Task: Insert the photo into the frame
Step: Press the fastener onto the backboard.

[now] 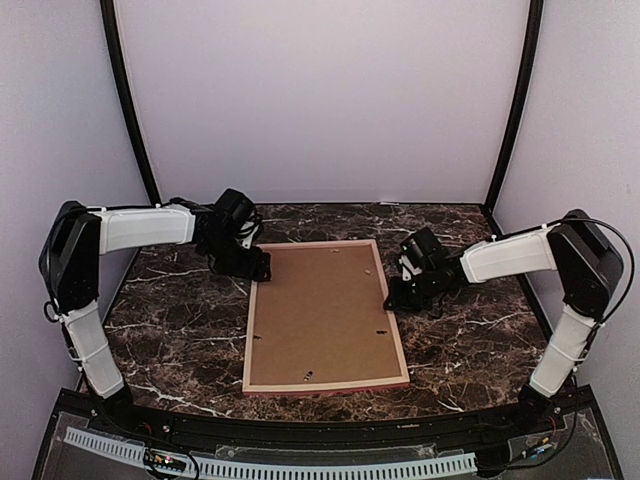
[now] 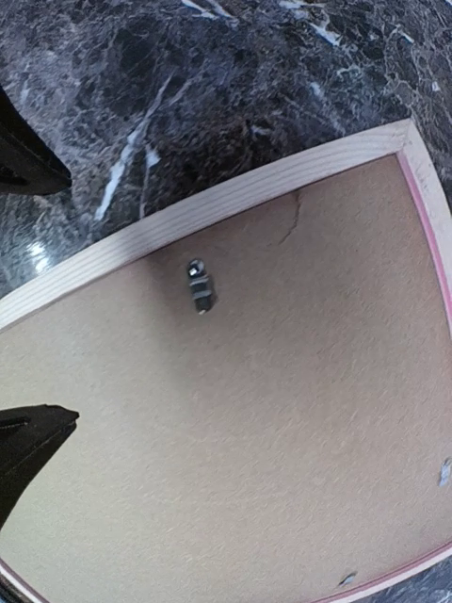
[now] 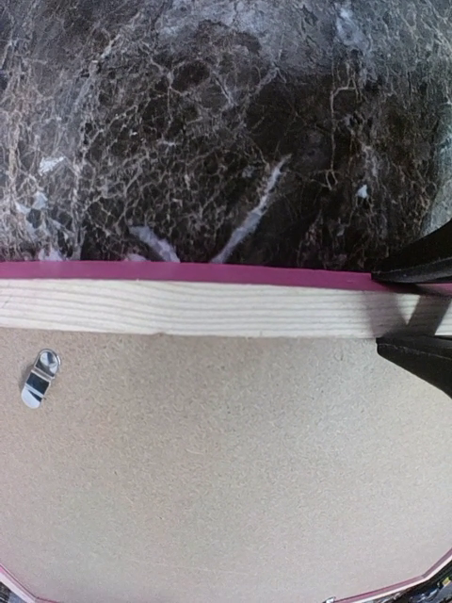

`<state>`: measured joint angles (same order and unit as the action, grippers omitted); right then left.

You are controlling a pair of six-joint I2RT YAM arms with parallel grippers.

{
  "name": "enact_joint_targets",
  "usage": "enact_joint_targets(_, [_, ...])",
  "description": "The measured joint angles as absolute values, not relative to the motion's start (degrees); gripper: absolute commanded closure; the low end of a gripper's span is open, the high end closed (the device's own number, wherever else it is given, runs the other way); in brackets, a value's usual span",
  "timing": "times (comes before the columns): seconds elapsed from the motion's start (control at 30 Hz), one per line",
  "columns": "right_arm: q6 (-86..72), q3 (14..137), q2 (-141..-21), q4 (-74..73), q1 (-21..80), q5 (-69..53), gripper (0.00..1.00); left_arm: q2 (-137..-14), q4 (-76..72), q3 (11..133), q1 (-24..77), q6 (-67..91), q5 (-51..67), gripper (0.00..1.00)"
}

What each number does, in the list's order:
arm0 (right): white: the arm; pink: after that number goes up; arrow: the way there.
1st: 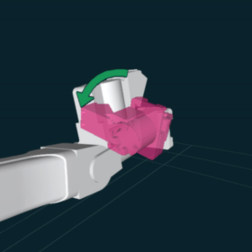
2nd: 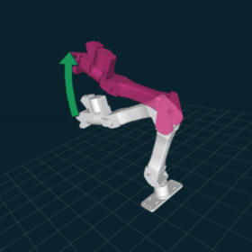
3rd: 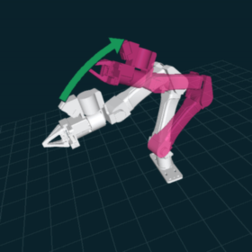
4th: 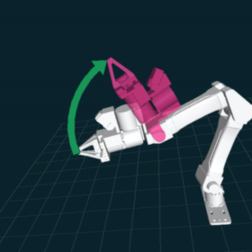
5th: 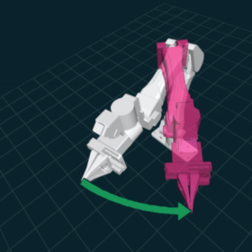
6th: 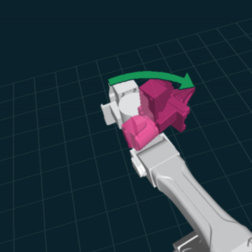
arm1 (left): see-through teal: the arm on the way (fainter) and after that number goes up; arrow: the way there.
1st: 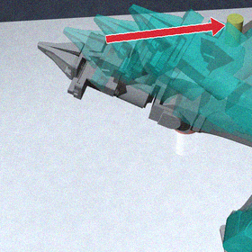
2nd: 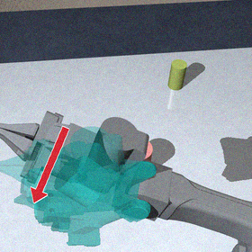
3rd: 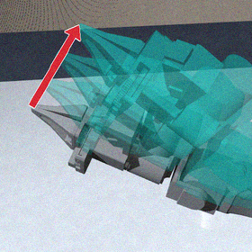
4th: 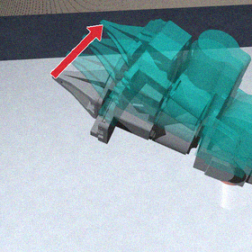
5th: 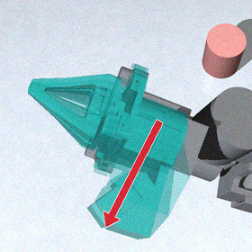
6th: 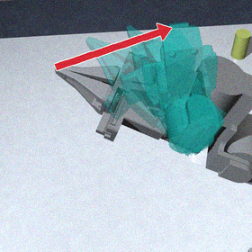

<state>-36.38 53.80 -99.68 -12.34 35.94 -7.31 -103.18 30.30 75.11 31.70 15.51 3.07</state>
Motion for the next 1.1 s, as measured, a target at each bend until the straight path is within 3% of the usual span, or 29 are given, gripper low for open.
enact_joint_targets(0.43, [-36.0, 54.6, -101.2, -10.3, 35.9, -9.4, 0.81, -115.7, 29.2, 84.7, 27.4, 15.6, 2.0, 0.2])
enact_joint_targets(1.1, [-35.8, 55.5, -102.0, -10.3, 35.9, -9.9, 0.81, -116.3, 33.3, 84.9, 27.2, 14.3, -0.7, 0.28])
